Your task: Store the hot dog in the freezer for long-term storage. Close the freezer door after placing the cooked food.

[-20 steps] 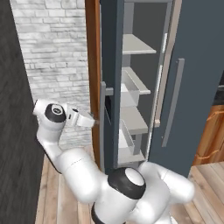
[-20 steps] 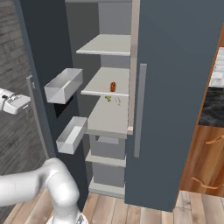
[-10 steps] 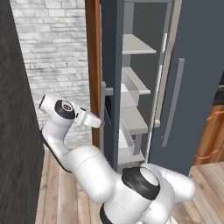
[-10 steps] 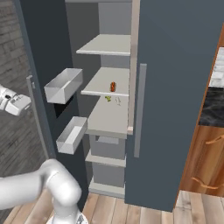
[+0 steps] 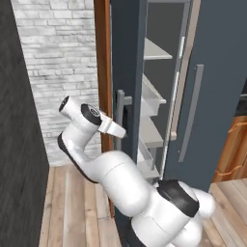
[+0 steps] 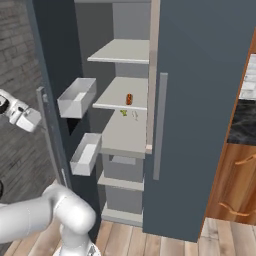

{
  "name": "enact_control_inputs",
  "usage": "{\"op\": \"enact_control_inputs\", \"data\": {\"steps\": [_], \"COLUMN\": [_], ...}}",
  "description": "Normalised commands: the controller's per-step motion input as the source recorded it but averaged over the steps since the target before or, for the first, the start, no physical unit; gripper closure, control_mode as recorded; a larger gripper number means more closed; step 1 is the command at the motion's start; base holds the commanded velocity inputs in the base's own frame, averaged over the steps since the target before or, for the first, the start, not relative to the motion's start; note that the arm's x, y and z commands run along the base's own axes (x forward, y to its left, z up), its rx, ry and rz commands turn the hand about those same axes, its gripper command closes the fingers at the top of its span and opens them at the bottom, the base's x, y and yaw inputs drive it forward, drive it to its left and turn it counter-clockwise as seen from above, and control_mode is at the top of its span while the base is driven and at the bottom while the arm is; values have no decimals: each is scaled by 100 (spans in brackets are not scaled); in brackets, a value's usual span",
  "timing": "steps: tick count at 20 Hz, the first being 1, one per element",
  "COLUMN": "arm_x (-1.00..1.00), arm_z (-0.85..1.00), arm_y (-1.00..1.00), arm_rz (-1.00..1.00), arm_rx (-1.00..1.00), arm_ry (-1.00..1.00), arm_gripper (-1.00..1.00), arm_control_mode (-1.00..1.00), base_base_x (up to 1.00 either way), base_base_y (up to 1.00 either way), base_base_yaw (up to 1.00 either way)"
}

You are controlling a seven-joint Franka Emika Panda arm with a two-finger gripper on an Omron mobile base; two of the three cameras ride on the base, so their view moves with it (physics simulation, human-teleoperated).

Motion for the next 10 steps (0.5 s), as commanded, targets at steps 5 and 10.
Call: {"op": "enact_control_inputs", "data": {"steps": [5, 10], "arm_x": [-1, 2], "arm_z": [0, 0], "arm_y": [-96, -100], "arm_rz": [19, 23], "arm_rx": [17, 20], "arm_ry": [0, 0], "arm_gripper": [-100, -100], "arm_control_mode": [-100, -100], "base_base_x": [0, 0], "base_base_y": [0, 0], "base_base_yaw": [0, 0]}}
